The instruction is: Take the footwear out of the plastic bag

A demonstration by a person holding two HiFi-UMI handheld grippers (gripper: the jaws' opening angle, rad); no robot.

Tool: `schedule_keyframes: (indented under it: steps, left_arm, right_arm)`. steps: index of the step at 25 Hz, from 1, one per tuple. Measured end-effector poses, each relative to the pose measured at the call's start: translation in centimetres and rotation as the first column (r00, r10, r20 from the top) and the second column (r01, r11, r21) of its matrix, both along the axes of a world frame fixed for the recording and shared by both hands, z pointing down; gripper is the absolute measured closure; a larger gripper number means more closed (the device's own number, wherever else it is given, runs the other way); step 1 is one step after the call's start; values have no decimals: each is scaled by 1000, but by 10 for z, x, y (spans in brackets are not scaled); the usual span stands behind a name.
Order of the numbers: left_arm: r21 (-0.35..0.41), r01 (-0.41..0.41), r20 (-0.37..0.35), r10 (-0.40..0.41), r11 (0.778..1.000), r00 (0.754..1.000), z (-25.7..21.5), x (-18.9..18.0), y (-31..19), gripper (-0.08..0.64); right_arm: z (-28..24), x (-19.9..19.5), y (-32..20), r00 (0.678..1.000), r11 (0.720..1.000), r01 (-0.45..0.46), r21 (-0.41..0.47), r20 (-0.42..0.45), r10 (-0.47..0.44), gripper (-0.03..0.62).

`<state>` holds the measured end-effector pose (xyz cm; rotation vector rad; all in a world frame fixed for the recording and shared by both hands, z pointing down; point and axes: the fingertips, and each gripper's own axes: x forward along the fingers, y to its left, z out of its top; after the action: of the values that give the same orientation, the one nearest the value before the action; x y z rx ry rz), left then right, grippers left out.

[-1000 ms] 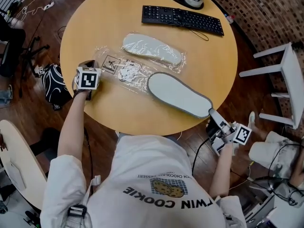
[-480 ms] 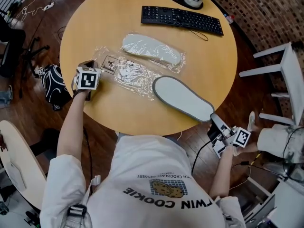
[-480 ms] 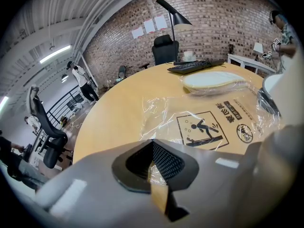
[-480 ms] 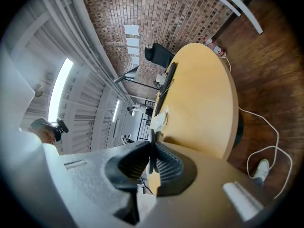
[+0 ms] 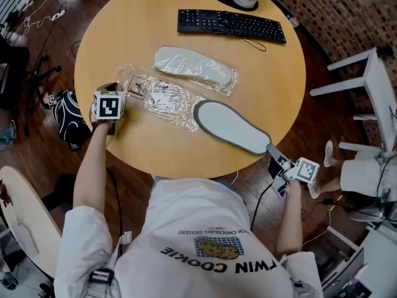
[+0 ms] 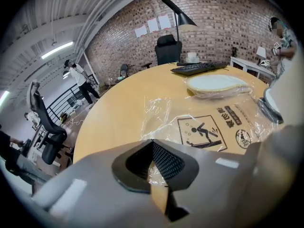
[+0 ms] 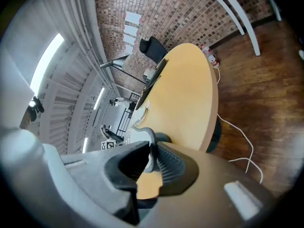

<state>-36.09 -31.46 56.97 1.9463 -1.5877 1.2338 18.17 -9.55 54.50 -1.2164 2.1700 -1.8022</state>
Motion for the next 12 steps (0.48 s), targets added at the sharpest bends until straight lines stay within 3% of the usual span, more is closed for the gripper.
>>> schedule_keyframes:
  steps: [2,5,6,8,10,12]
  left_arm:
    - [32,8,-21,-7,999,1000,-8,1,-1,555]
    - [80,1,-73,5,997,997,-22,11,-2,555]
    - [94,-5,-99,15,996,995,-26,18,0,555]
    - [121,-23,-151,42,992,988,-35,33,3,555]
    - [149,-50,-191,78,988,978,-46,48,7,555]
    - [171,-82,-233,121,982,965,-56,66,14,555]
  right_arm:
    - [0,-5,-5,999,1000,16,27,-40,-15,548]
    - [12,-4,1,993,998,-27,-54,-113,21,543]
    - [11,-9,-1,994,999,-15,-38,-110,10,541]
    - [11,-18,-5,994,1000,4,-11,-105,-5,538]
    - [22,-17,1,986,995,-42,-86,-166,27,535]
    - [24,-23,1,981,996,-26,-88,-195,9,532]
